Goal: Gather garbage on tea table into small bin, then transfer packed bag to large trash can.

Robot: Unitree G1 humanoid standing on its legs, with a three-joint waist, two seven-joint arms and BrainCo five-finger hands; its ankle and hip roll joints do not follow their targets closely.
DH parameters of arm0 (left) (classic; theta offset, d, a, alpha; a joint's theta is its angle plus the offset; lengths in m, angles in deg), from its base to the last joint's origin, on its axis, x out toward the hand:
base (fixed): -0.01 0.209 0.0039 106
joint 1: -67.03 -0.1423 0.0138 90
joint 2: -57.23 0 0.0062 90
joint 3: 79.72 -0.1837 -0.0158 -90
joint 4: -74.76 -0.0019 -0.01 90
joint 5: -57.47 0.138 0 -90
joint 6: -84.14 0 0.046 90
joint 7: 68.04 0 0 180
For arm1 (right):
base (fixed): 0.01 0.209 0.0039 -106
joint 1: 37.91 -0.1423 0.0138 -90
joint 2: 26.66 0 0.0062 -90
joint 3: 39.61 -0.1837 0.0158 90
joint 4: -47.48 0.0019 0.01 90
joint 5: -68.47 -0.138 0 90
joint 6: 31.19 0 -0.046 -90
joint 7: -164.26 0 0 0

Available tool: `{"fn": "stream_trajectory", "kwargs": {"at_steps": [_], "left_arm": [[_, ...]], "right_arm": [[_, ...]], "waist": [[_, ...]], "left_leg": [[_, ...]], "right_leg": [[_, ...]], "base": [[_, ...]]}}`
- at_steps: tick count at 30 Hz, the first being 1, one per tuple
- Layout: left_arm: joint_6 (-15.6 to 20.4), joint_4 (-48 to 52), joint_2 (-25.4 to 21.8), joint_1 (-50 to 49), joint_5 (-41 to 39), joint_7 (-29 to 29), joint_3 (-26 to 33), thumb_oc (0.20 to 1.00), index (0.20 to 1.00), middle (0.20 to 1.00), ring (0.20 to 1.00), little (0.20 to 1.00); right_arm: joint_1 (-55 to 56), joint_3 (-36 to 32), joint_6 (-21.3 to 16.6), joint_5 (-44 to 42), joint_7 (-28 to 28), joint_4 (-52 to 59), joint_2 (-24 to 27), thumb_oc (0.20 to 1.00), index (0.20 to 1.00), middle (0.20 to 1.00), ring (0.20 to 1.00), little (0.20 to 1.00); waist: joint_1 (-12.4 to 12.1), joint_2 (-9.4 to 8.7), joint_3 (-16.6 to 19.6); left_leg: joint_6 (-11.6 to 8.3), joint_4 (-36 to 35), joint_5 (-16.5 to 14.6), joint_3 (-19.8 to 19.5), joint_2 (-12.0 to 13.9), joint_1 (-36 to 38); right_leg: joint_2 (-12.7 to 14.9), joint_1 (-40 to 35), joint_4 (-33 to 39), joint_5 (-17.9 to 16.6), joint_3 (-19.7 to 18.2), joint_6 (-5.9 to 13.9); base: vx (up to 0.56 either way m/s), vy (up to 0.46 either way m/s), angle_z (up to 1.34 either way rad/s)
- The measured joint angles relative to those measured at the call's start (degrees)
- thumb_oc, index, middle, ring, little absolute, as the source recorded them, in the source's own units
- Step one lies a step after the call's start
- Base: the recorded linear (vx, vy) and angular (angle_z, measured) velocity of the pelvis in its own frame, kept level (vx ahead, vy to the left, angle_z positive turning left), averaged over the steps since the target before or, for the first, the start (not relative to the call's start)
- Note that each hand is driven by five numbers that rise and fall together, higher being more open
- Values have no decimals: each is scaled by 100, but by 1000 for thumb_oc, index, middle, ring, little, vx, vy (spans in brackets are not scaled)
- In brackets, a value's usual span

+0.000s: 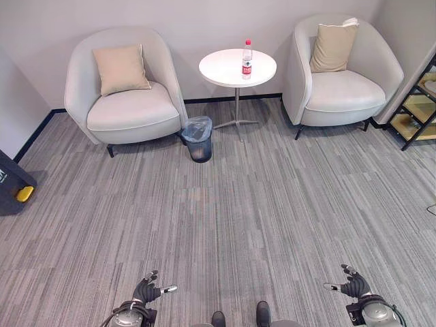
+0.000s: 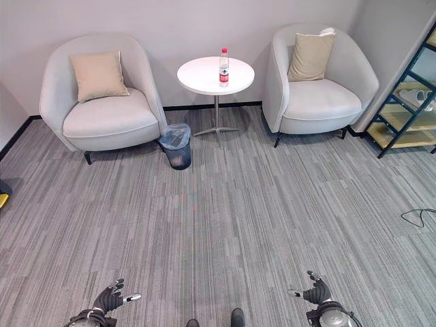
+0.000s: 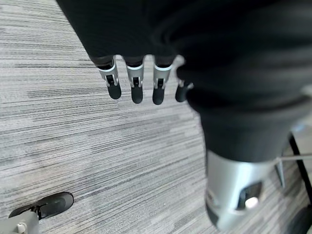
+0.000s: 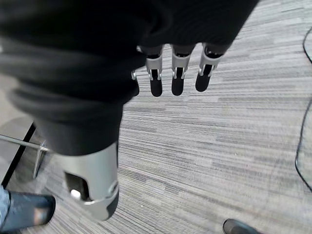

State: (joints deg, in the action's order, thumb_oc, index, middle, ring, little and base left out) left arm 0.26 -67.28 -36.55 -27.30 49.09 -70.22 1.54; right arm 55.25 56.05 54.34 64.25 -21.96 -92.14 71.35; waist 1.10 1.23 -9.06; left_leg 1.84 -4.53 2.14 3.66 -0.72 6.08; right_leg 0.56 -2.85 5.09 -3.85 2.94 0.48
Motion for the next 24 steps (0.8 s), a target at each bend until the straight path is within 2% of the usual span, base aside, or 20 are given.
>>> {"fn": "stream_trajectory", "kwargs": {"at_steps": [5, 13, 17, 18, 19, 21, 22, 23, 24], "left_arm": [[-36, 18, 28, -5, -185, -24, 5, 1000, 1000, 1000, 1000, 1000], [-67, 426, 31, -61, -457, -75, 121, 1000, 1000, 1000, 1000, 1000], [-63, 495, 52, -6, -673, -165, 280, 1000, 1000, 1000, 1000, 1000], [-62, 526, 55, 55, -673, -180, 271, 1000, 1000, 1000, 1000, 1000], [-61, 576, 52, 103, -673, -192, 267, 1000, 1000, 1000, 1000, 1000], [-60, 586, 51, 129, -673, -227, 271, 1000, 1000, 1000, 1000, 1000], [-60, 588, 59, 135, -673, -229, 270, 1000, 1000, 1000, 1000, 1000], [-57, 593, 69, 127, -673, -232, 271, 1000, 1000, 1000, 1000, 1000], [-66, 569, 71, 117, -673, -232, 270, 1000, 1000, 1000, 1000, 1000]], "right_arm": [[-16, -194, 10, -601, -47, -179, -333, 1000, 1000, 1000, 1000, 1000], [-162, -196, 12, -728, -116, -170, -344, 1000, 1000, 1000, 1000, 1000], [-314, -189, 24, -818, -124, -165, -347, 1000, 1000, 1000, 1000, 1000], [-346, -185, 36, -817, -123, -168, -353, 1000, 1000, 1000, 1000, 1000], [-532, -176, 81, -815, -123, -150, -350, 1000, 1000, 1000, 1000, 1000], [-572, -172, 109, -814, -122, -28, -356, 1000, 1000, 1000, 1000, 1000], [-540, -170, 119, -813, -121, 21, -364, 1000, 1000, 1000, 1000, 1000], [-496, -166, 124, -813, -120, 46, -368, 1000, 1000, 1000, 1000, 1000], [-475, -159, 126, -812, -120, 96, -383, 1000, 1000, 1000, 1000, 1000]], "waist": [[-10, -3, -1], [-40, -59, -84], [-120, -51, -219], [-114, -53, -283], [-118, 24, -462], [-105, 27, -552], [-60, 24, -565], [-57, -8, -571], [-36, -57, -595]], "left_leg": [[12, 2, 6, 4, -6, -13], [31, 63, 17, 35, -60, -400], [89, 102, -2, 213, -77, -501], [131, 104, -61, 204, -107, -511], [167, 104, -78, 287, -44, -509], [253, 107, -149, 357, -43, -483], [285, 132, -143, 354, -73, -469], [321, 130, -180, 362, -107, -420], [322, 105, -257, 367, -168, -356]], "right_leg": [[4, 23, -2, 11, -5, -16], [47, 398, -36, -64, -62, 36], [77, 544, -104, -98, -185, 84], [77, 720, -439, -64, -209, 79], [30, 1212, -1298, -10, -113, 157], [110, 1603, -2020, 240, -55, 428], [229, 1697, -2243, 457, 90, 474], [326, 1747, -2375, 523, 167, 489], [590, 1975, -2461, 601, 351, 509]], "base": [[39, 51, 0], [23, 91, -3], [60, 115, -21], [142, 141, -27], [128, 104, -37], [151, 29, -18], [216, -3, 9], [332, -57, -5], [270, -60, -19]]}}
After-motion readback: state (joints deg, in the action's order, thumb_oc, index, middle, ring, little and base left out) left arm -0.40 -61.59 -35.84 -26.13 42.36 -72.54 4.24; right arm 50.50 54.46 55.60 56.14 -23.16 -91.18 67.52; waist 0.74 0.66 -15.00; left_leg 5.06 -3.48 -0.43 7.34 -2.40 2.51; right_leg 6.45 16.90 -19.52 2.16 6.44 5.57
